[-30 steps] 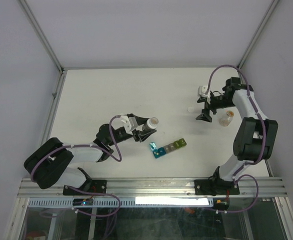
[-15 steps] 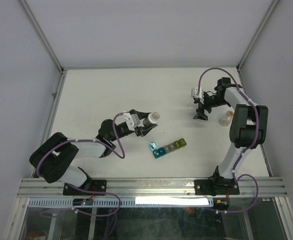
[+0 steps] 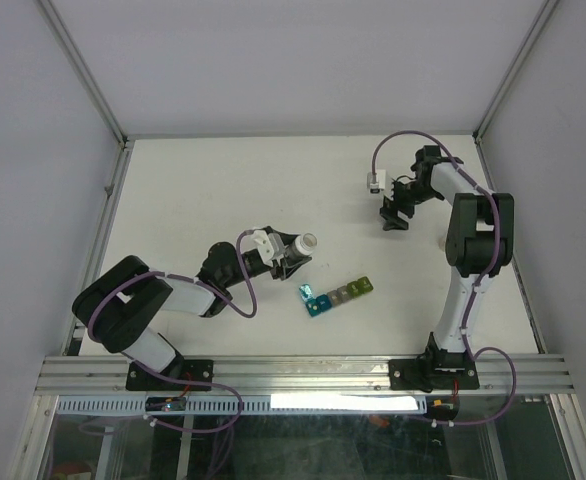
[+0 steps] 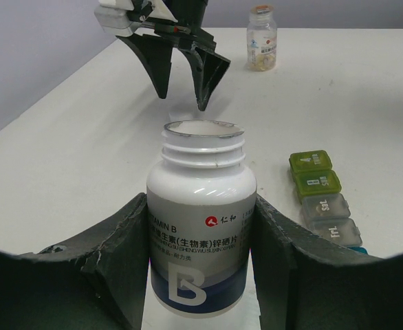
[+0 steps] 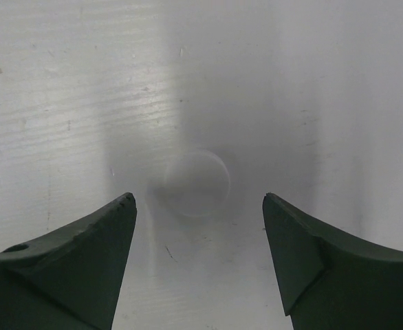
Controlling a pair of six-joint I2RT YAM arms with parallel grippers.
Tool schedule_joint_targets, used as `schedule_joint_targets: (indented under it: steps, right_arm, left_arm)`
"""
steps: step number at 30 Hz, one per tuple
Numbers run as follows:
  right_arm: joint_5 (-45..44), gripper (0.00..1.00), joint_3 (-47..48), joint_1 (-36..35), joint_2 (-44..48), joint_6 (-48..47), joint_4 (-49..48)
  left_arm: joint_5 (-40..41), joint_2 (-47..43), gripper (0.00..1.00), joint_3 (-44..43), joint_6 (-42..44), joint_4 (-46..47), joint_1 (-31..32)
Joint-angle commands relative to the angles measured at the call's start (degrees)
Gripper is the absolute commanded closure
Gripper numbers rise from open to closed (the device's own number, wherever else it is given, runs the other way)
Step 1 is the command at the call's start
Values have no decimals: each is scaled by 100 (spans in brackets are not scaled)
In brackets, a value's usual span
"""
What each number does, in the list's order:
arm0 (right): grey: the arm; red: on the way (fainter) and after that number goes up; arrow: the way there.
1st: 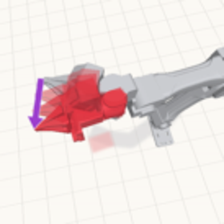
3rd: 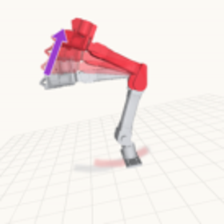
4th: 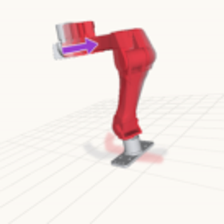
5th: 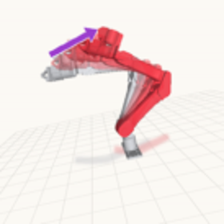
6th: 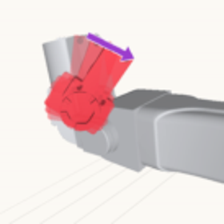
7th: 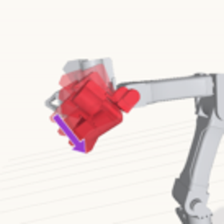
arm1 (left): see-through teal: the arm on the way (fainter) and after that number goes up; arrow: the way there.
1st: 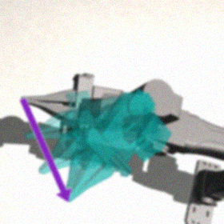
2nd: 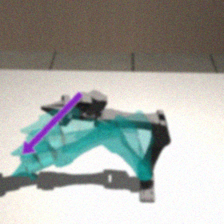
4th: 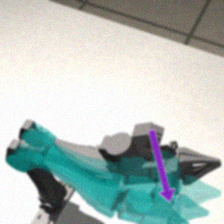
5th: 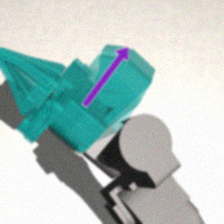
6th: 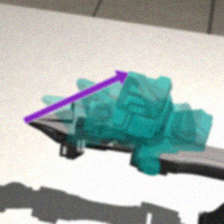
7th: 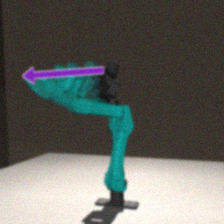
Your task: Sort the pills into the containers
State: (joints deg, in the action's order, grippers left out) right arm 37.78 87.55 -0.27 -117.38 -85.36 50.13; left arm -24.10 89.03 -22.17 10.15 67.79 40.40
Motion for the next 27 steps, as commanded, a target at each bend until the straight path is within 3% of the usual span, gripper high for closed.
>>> schedule_joint_targets:
  steps: [1,27]
  right_arm:
    - [-154,23,206,-62,-52,158,87]
    - [-486,45,210,-352,-324,479,-91]
  left_arm:
    - [-23,-27,100,-79,183,252,-50]
    - [-86,44,100,-194,243,-2,-45]
